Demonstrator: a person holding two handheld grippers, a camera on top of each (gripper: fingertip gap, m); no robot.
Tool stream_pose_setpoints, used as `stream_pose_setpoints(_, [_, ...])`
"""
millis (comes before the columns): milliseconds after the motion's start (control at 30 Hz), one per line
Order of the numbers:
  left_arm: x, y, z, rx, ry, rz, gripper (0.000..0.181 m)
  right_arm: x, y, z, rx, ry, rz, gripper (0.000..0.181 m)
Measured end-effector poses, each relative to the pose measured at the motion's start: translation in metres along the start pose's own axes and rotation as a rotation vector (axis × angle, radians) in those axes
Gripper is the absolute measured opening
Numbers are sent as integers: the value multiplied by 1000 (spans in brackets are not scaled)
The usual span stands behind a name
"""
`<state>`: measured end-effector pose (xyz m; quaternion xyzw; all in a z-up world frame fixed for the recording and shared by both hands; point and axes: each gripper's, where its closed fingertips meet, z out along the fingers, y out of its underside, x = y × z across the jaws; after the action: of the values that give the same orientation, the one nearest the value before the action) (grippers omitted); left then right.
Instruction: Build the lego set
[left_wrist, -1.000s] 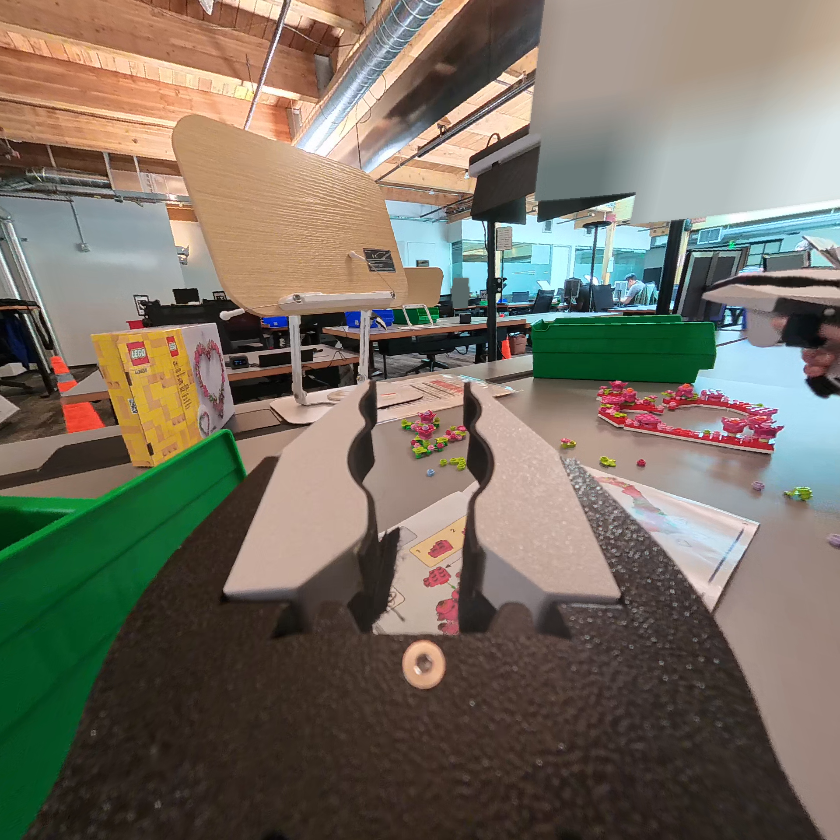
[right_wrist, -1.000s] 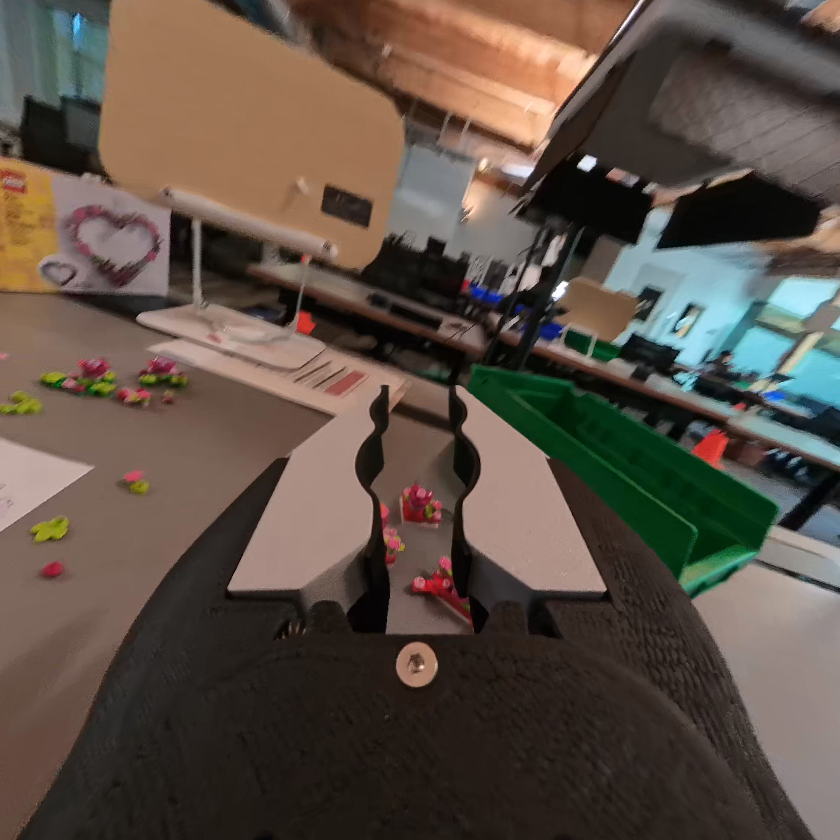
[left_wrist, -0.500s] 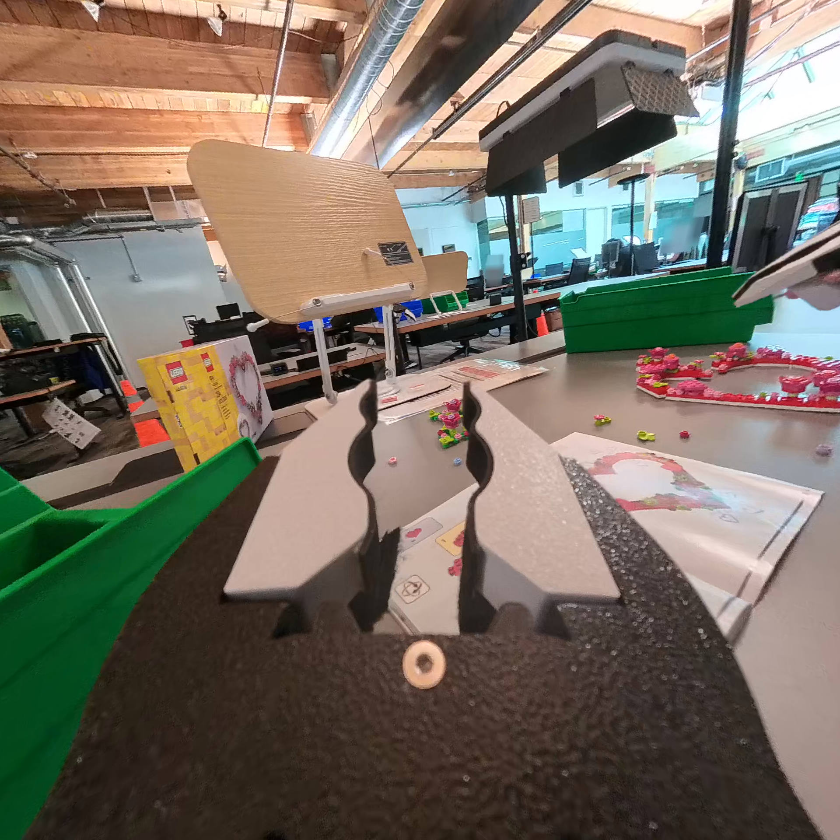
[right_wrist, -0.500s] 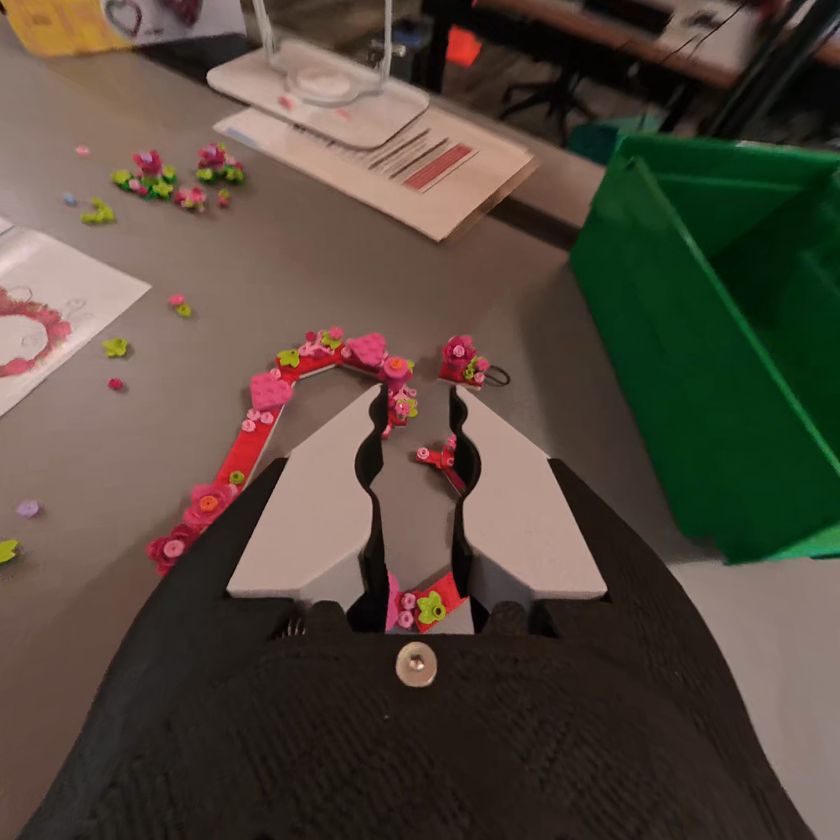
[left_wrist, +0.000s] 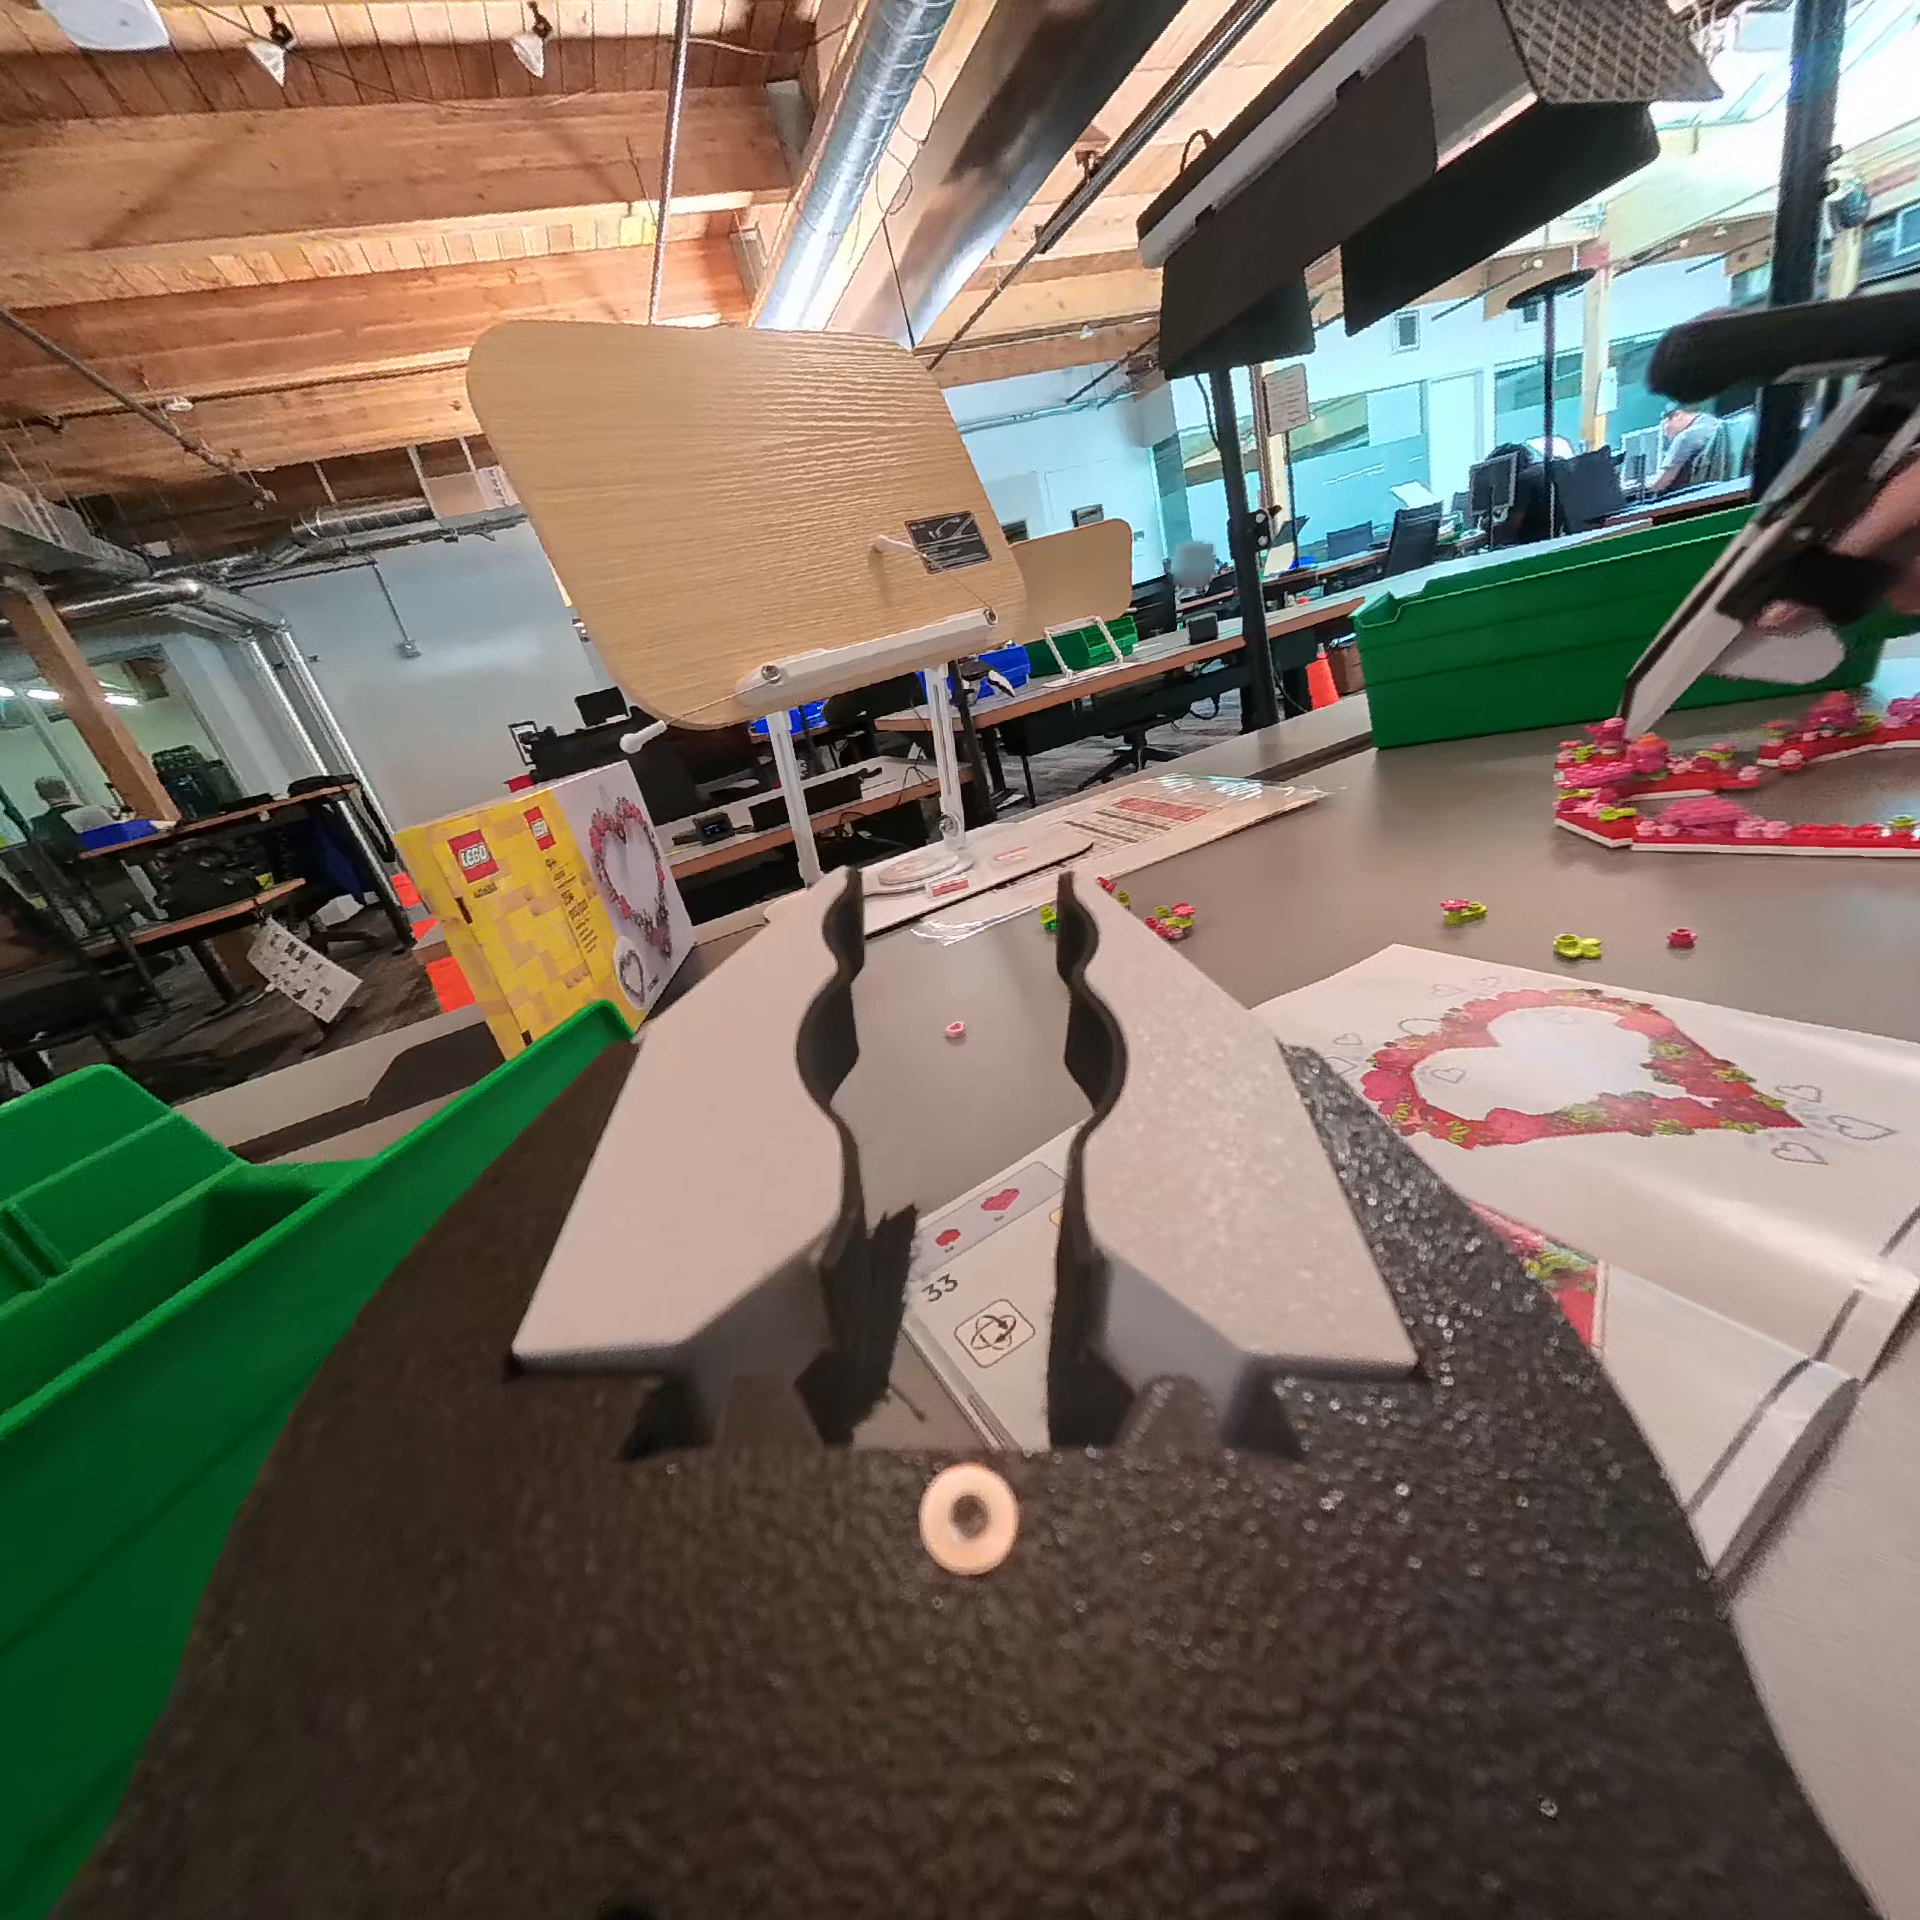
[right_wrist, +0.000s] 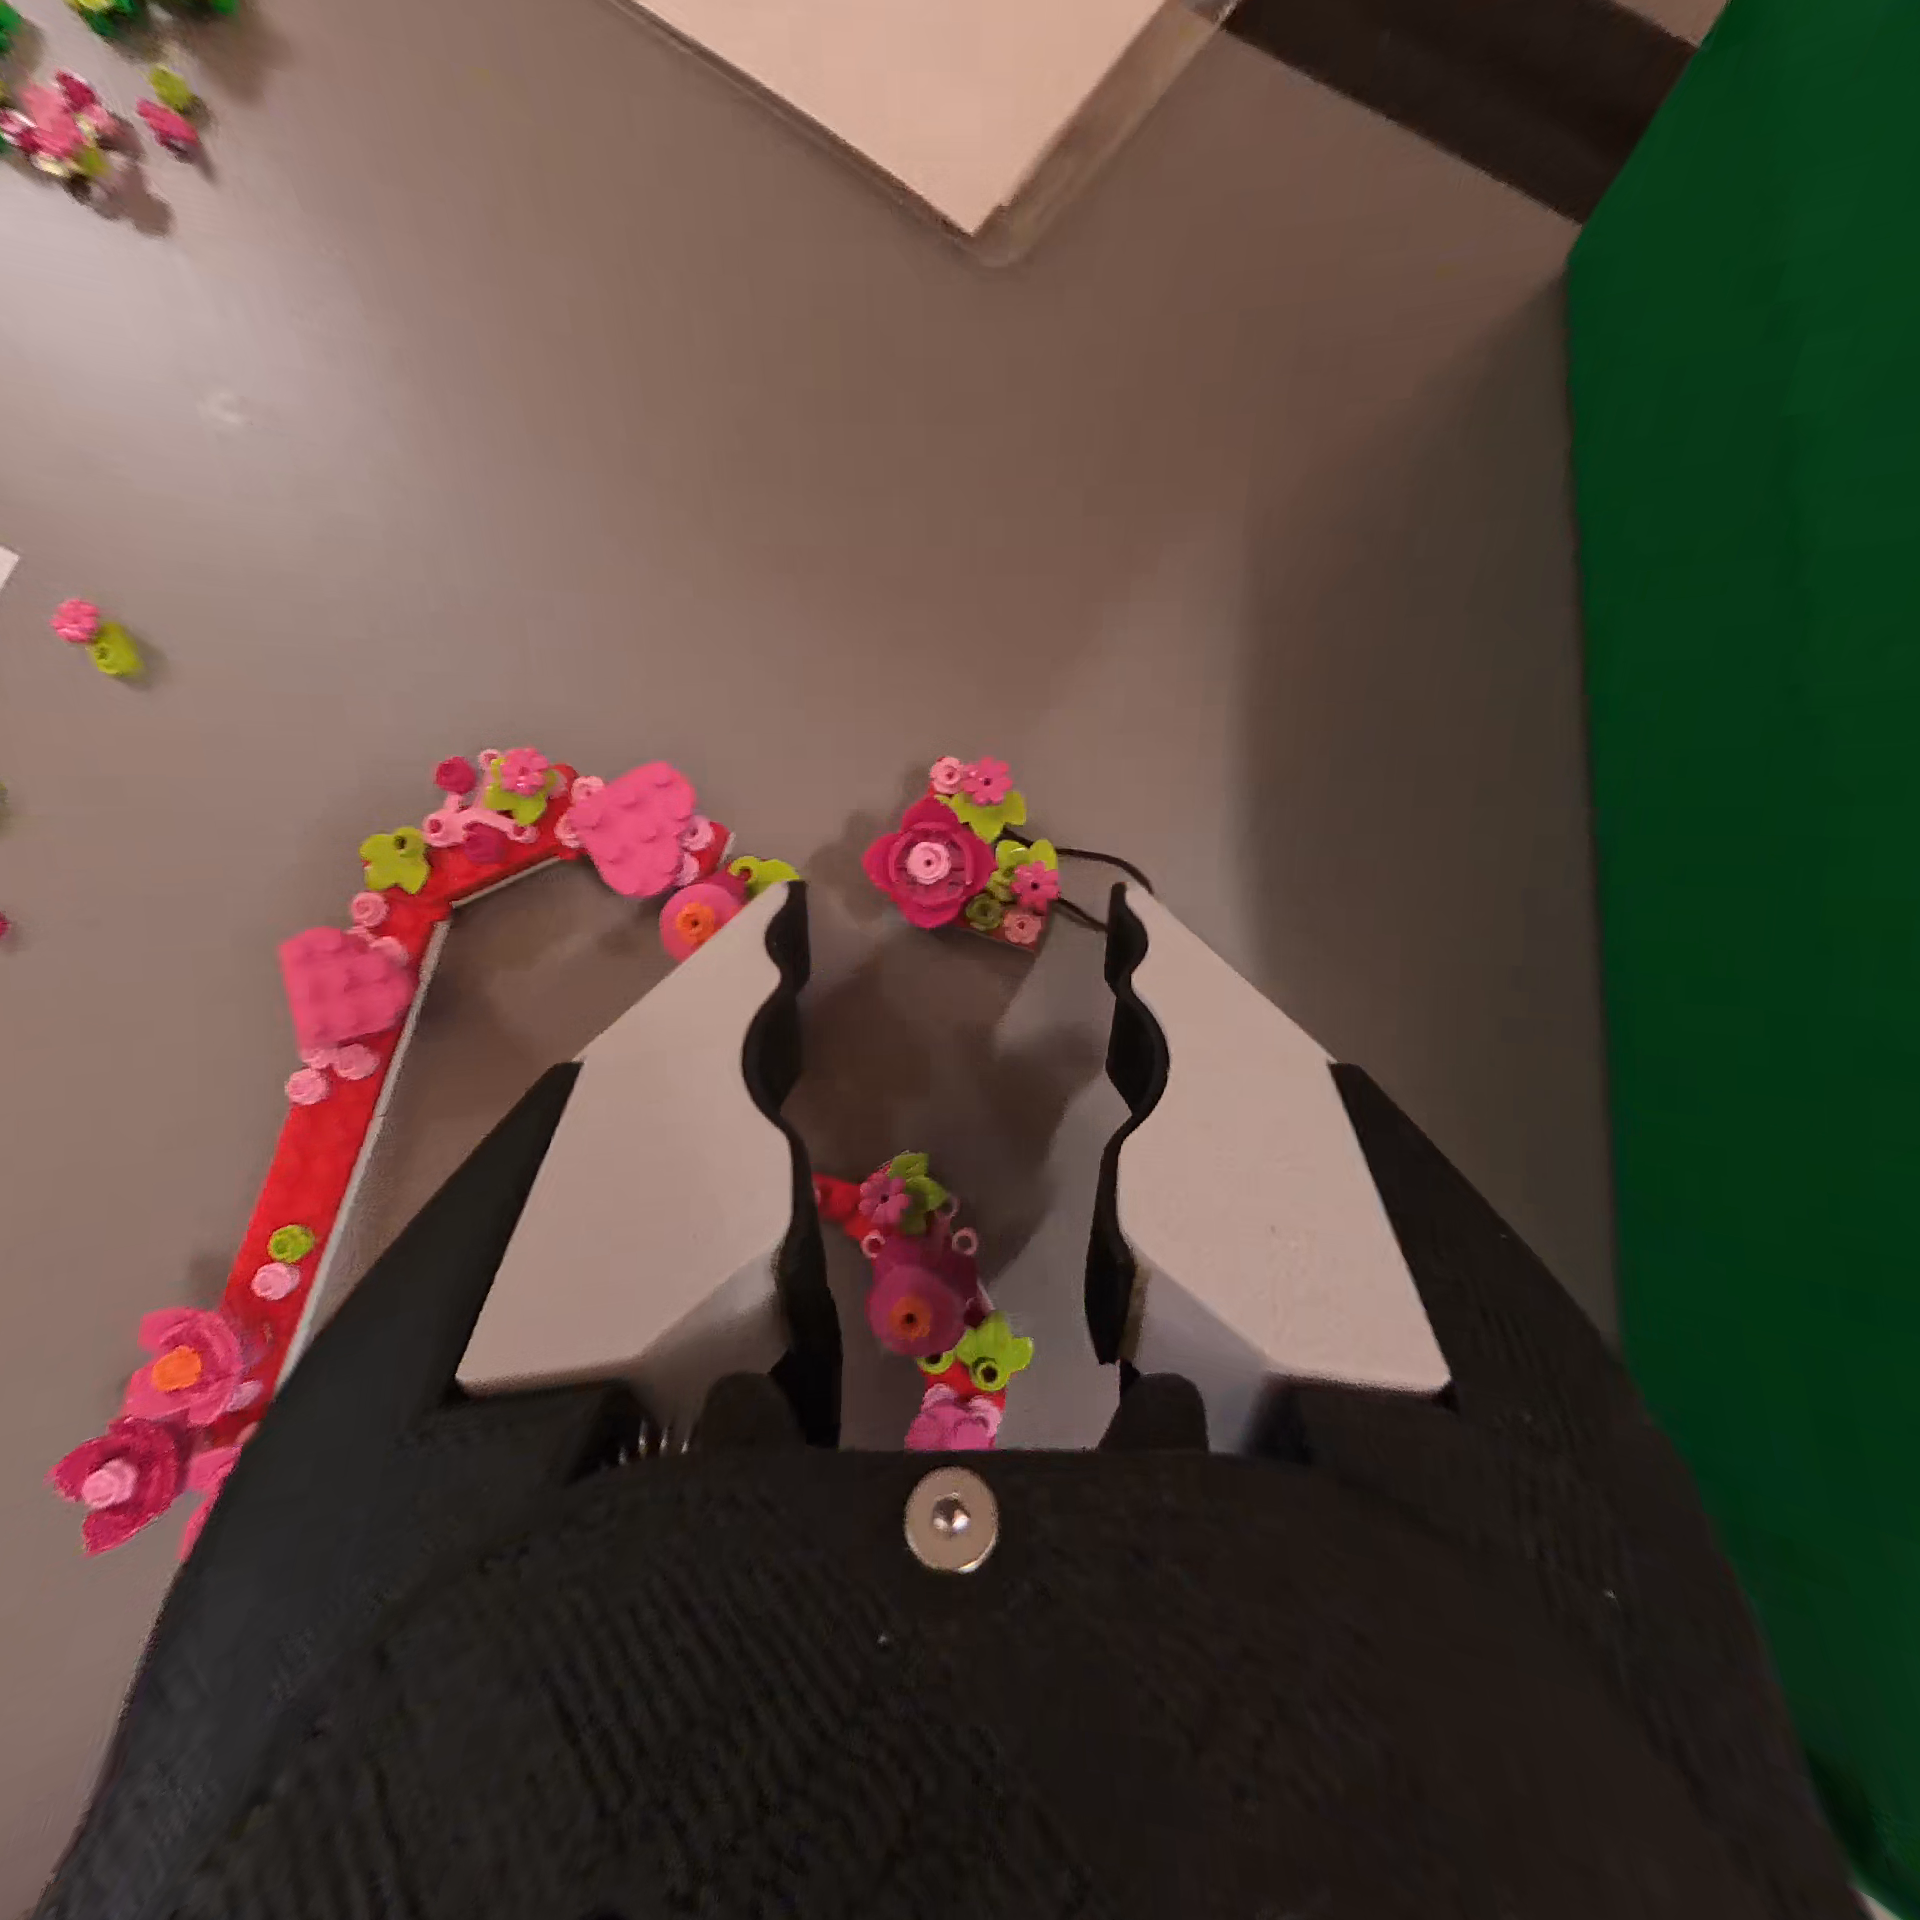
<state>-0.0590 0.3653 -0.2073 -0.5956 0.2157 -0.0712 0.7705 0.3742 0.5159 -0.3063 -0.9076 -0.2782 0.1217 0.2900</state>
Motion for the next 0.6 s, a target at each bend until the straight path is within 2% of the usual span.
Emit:
stream_pose_setpoints(33, [0,0,0,-1,1,2,34,2,0,2,-13,5,-1,57])
stream_pose_setpoints(233, [0,1,1,-3,11,-6,34,6,3,12,-74,11,-36,51])
stream_pose_setpoints(367, [1,1,1,1,16,-12,34,11,4,17,-89,48,-95,35])
stream_pose_setpoints(600, [3,1,1,-1,26,-8,34,22,14,5,-150,102,-185,35])
